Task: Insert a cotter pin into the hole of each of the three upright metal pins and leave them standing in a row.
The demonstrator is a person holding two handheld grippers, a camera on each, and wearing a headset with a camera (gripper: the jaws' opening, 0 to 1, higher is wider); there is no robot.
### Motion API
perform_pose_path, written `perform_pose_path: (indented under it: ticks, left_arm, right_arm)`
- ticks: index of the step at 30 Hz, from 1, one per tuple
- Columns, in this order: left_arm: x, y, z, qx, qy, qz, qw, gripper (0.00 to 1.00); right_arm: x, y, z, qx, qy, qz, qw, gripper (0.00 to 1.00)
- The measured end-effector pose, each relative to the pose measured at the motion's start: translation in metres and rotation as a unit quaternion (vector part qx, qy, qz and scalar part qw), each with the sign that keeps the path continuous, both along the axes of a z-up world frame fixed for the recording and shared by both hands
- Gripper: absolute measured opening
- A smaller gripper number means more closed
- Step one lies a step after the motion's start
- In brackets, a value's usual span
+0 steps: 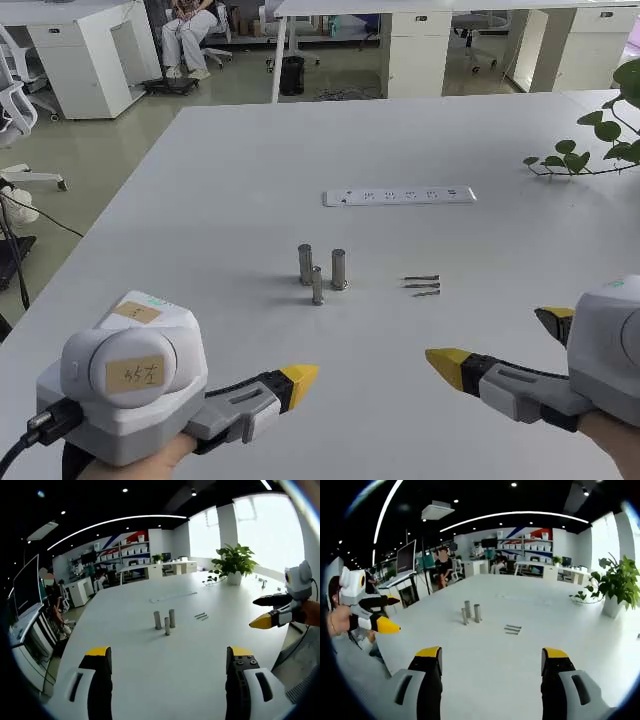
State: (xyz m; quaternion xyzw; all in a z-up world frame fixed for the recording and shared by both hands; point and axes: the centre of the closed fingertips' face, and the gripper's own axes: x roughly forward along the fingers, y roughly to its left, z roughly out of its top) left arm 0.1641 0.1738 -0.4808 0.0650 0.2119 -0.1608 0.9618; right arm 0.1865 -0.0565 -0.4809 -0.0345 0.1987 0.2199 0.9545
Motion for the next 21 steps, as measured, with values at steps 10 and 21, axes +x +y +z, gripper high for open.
perform_pose_path:
  ticks: [10, 21]
  left_arm:
    - [-0.0016, -0.0017, -0.0012, -0.006, -0.003, -0.003, 1.0000, 0.85]
    - [-0.0006, -0.0043, -0.0033, -0.013, 0.001, -0.006, 0.9999, 0.85]
  right_arm:
    - [-0.0016, -0.0008, 0.0028, 0.008, -0.003, 0.000, 1.0000, 0.75]
    - [-0.0024, -0.0007, 0.0007, 0.002, 0.000, 0.006, 1.0000, 0.75]
